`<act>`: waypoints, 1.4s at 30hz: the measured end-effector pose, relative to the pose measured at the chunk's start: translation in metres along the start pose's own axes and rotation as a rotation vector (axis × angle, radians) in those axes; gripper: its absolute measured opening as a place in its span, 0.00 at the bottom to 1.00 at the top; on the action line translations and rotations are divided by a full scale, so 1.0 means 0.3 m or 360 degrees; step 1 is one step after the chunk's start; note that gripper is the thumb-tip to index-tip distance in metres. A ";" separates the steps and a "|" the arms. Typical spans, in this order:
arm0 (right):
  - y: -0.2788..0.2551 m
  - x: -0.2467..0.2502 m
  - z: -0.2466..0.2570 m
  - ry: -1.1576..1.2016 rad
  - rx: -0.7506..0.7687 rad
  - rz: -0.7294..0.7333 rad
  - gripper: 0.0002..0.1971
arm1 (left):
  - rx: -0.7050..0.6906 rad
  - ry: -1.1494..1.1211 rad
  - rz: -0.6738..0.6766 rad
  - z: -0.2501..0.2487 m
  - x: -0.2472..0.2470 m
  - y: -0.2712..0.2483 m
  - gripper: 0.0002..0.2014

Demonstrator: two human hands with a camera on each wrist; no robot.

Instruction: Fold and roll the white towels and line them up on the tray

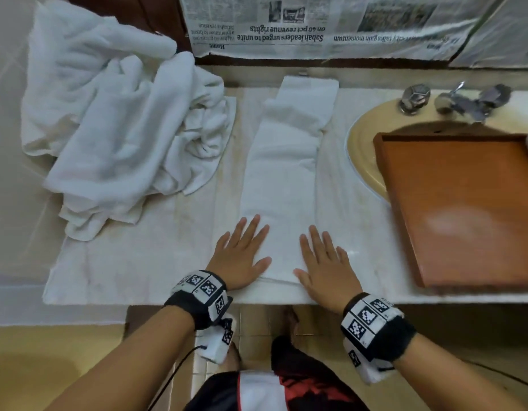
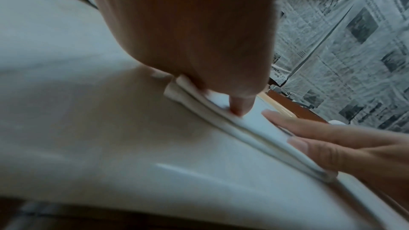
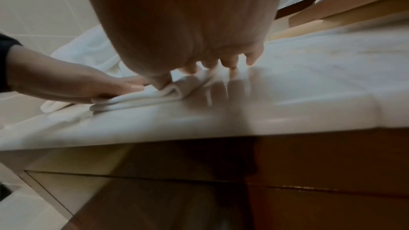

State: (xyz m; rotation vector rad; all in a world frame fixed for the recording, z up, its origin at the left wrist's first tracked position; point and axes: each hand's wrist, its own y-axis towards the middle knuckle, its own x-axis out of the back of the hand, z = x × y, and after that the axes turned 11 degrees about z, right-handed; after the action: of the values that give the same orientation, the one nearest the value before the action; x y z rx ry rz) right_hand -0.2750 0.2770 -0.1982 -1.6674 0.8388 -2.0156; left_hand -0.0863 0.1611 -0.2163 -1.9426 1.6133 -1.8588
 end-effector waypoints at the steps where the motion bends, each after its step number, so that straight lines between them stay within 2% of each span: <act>1: -0.020 -0.002 0.019 0.0043 -0.0013 -0.0050 0.34 | -0.0008 -0.0006 -0.0004 0.002 -0.002 -0.001 0.34; 4: -0.083 -0.022 0.090 0.0307 -0.0043 -0.0319 0.25 | -0.0027 -0.0027 -0.0016 0.004 -0.010 -0.004 0.33; 6: -0.119 -0.044 0.130 0.0667 -0.0114 -0.0445 0.21 | -0.0039 -0.0024 -0.0012 0.005 -0.013 -0.007 0.33; 8: -0.137 -0.064 0.149 0.1058 -0.0186 -0.0464 0.24 | -0.0047 -0.0036 -0.0014 0.008 -0.014 -0.008 0.33; 10: -0.143 -0.077 0.159 0.1259 -0.0189 -0.0411 0.27 | -0.0050 -0.0035 -0.0033 0.009 -0.020 -0.009 0.33; 14: -0.146 -0.101 0.175 0.1046 -0.0257 -0.0368 0.32 | -0.0039 -0.0043 -0.0134 0.004 -0.053 -0.025 0.33; 17: -0.138 -0.097 0.197 0.0740 -0.0362 -0.0651 0.30 | -0.0018 -0.0042 -0.0228 -0.012 -0.091 -0.047 0.32; 19: -0.101 -0.080 0.206 0.0634 -0.0295 -0.0750 0.30 | -0.0007 -0.0037 -0.0282 -0.036 -0.120 -0.068 0.32; 23: -0.018 -0.103 0.175 0.0337 -0.0246 -0.0580 0.30 | 0.0019 -0.0035 -0.0362 -0.080 -0.167 -0.109 0.30; 26: -0.032 -0.160 0.142 0.0271 -0.0173 -0.0548 0.31 | 0.0075 -0.0112 -0.0469 -0.123 -0.145 -0.105 0.28; 29: -0.052 -0.186 0.114 0.0316 -0.0091 -0.0609 0.33 | -0.0042 0.0008 -0.0589 -0.210 -0.116 -0.057 0.28; 32: -0.033 -0.185 0.093 0.0371 -0.0100 -0.0642 0.30 | -0.0008 0.0044 -0.0519 -0.246 -0.126 -0.003 0.27; 37: -0.006 -0.188 0.049 0.0235 -0.0077 -0.0607 0.33 | 0.0112 0.0033 -0.0585 -0.174 -0.166 0.011 0.35; 42: -0.009 -0.185 0.045 0.0176 -0.0088 -0.0625 0.36 | 0.0265 -0.0111 -0.0671 -0.061 -0.209 -0.053 0.36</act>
State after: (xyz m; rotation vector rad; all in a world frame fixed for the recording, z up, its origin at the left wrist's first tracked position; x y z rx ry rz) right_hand -0.2497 0.3118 -0.2360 -1.8842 0.6439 -2.3812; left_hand -0.0749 0.2200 -0.2469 -2.3763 1.0482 -1.9468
